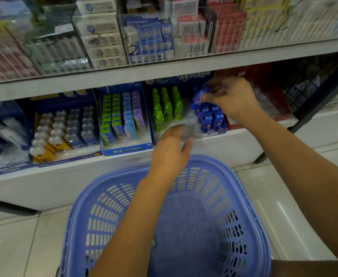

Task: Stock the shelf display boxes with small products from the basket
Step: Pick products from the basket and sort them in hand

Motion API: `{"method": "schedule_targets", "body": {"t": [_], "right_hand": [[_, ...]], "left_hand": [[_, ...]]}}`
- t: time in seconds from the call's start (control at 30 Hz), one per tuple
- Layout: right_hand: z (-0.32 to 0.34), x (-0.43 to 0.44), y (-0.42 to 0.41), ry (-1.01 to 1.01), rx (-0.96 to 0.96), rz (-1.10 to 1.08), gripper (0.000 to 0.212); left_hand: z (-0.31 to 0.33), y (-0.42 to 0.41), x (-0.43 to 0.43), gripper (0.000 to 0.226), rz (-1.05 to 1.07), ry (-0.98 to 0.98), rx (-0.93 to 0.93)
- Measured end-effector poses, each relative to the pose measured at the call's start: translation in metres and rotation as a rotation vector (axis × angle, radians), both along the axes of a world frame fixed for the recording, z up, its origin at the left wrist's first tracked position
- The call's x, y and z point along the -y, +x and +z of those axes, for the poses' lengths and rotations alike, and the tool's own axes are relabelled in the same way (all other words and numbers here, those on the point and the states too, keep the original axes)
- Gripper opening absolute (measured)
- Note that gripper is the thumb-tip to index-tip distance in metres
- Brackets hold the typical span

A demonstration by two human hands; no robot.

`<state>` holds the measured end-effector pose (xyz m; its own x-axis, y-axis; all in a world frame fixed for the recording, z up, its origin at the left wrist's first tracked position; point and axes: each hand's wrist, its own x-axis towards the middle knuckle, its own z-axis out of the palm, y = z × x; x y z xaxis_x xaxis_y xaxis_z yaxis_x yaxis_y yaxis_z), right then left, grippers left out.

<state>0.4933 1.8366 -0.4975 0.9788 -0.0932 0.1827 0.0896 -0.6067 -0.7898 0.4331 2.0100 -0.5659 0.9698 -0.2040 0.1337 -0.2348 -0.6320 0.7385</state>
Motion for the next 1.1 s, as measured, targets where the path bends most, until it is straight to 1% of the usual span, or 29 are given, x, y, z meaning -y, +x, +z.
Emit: {"method": "schedule_targets", "body": {"t": [0.03, 0.1, 0.17, 0.23, 0.3, 0.43, 0.67, 0.83, 0.97, 1.03, 1.1], "right_hand": [[-0.001, 0.002, 0.01, -0.069, 0.044, -0.014, 0.034], [-0.003, 0.0, 0.03, -0.203, 0.08, 0.003, 0.033], [-0.008, -0.005, 0.05, -0.35, 0.051, 0.022, 0.035], [-0.013, -0.009, 0.064, -0.373, 0.002, 0.054, 0.038], [-0.017, -0.012, 0.075, -0.376, -0.022, 0.108, 0.04], [-0.027, -0.014, 0.087, -0.545, -0.025, 0.182, 0.035], [-0.028, -0.016, 0.095, -0.644, -0.062, 0.186, 0.042], [-0.024, -0.024, 0.102, -0.708, -0.157, 0.176, 0.047], [-0.018, -0.031, 0.098, -0.756, -0.209, 0.159, 0.049], [-0.015, -0.033, 0.09, -0.765, -0.175, 0.147, 0.044], [-0.012, -0.034, 0.073, -0.735, -0.073, 0.102, 0.04]], "left_hand": [[-0.003, 0.0, 0.002, 0.05, -0.036, 0.114, -0.005], [-0.012, -0.004, 0.003, 0.055, -0.081, 0.237, -0.038], [-0.018, -0.007, 0.002, 0.058, -0.099, 0.263, -0.037], [-0.022, -0.009, 0.0, 0.059, -0.103, 0.266, -0.017], [-0.022, -0.009, -0.001, 0.06, -0.102, 0.26, -0.012], [-0.022, -0.007, -0.001, 0.06, -0.105, 0.254, -0.019], [-0.024, -0.007, -0.001, 0.059, -0.102, 0.235, -0.007], [-0.026, -0.006, -0.001, 0.059, -0.096, 0.224, 0.004], [-0.022, -0.006, -0.003, 0.059, -0.116, 0.214, -0.023], [-0.016, -0.009, -0.006, 0.054, -0.131, 0.129, -0.041], [-0.012, -0.014, -0.015, 0.038, -0.08, -0.031, 0.035]]}}
